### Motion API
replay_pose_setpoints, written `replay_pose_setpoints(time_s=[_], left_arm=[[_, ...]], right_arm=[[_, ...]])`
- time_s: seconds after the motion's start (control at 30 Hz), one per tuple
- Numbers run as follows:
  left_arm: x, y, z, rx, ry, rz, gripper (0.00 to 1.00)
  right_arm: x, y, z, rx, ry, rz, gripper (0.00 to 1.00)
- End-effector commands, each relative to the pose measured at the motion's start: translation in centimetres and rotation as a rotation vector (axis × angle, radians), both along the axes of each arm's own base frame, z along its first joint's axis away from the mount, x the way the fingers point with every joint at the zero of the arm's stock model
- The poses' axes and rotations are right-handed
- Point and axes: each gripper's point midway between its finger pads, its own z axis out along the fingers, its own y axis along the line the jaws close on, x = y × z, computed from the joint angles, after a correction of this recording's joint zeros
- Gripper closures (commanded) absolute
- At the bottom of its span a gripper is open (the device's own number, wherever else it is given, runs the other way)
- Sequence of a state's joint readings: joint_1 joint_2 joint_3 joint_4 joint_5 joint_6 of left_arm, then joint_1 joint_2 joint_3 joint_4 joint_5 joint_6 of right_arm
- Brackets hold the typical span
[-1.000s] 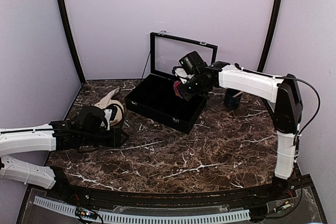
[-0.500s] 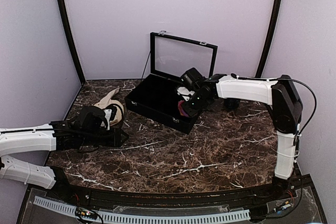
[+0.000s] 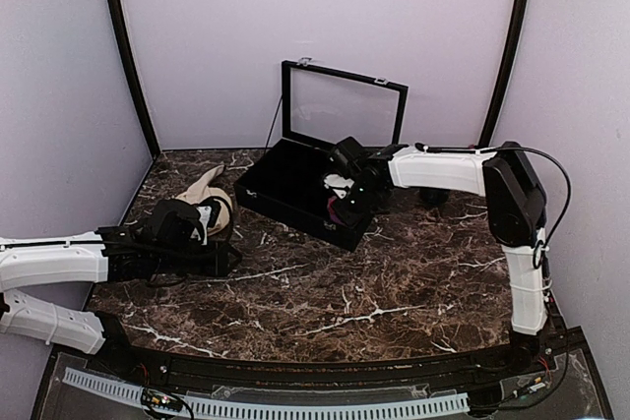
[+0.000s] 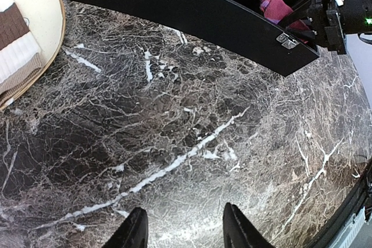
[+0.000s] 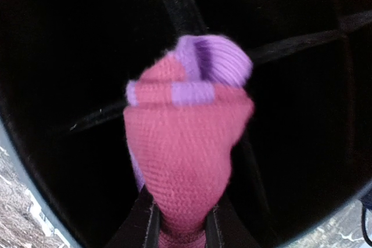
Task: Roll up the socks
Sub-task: Place the sock in the storage box.
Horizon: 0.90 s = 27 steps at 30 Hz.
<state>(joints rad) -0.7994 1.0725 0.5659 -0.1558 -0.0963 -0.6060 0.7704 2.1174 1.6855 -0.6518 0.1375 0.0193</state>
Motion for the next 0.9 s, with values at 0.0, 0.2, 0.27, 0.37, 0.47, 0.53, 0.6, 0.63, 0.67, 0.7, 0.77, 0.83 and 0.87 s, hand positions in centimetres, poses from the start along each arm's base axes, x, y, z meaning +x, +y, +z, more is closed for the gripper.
replay_pose_setpoints(time_s=[0.0, 0.2, 0.27, 0.37, 0.47, 0.53, 0.6, 0.63, 0.67, 0.7, 0.77, 0.83, 0.87], left_arm=[[0.6, -0.1, 0.7, 0.008, -0.028, 0.004, 0.54], [0.8, -0.1, 0.9, 0.017, -0.038, 0.001, 0.54], [0.9, -0.1, 1.0, 0.016, -0.043, 0.001, 0.54], [0.9, -0.2, 1.0, 0.015, -0.044, -0.003, 0.54], [0.9, -0.3, 1.0, 0.015, -0.041, -0.006, 0.54], [0.9, -0.3, 1.0, 0.012, -0.043, -0.007, 0.54], [0.9, -0.4, 1.1, 0.010, -0.046, -0.008, 0.54], [0.9, -0.4, 1.1, 0.009, -0.048, -0.008, 0.53], [0.9, -0.4, 1.2, 0.008, -0.049, -0.008, 0.53], [0.9, -0.4, 1.1, 0.007, -0.049, -0.009, 0.53], [0.9, -0.4, 1.1, 0.006, -0.048, -0.011, 0.53], [0.9, -0.5, 1.2, 0.003, -0.049, -0.014, 0.53], [0.9, -0.5, 1.3, 0.003, -0.050, -0.014, 0.53]], right_arm=[[-1.2, 0.2, -2.0, -0.020, 0.092, -0.005, 1.00], [-1.9, 0.7, -3.0, 0.011, 0.160, -0.037, 1.00], [-2.0, 0.9, -3.2, 0.023, 0.179, -0.047, 1.00], [-2.3, 1.0, -3.6, 0.022, 0.223, -0.064, 1.00], [-2.5, 0.7, -4.2, -0.009, 0.269, -0.087, 1.00], [-2.7, 0.5, -4.5, -0.026, 0.292, -0.101, 1.00], [-2.6, 0.2, -4.6, -0.045, 0.298, -0.117, 1.00], [-2.5, 0.0, -4.8, -0.054, 0.301, -0.125, 1.00], [-2.5, -0.2, -4.9, -0.059, 0.305, -0.134, 1.00], [-2.4, -0.4, -5.1, -0.061, 0.311, -0.143, 1.00], [-2.5, -0.8, -5.6, -0.070, 0.333, -0.162, 1.00], [-2.7, -1.2, -6.2, -0.089, 0.350, -0.173, 1.00], [-2.7, -1.3, -6.4, -0.096, 0.355, -0.176, 1.00]])
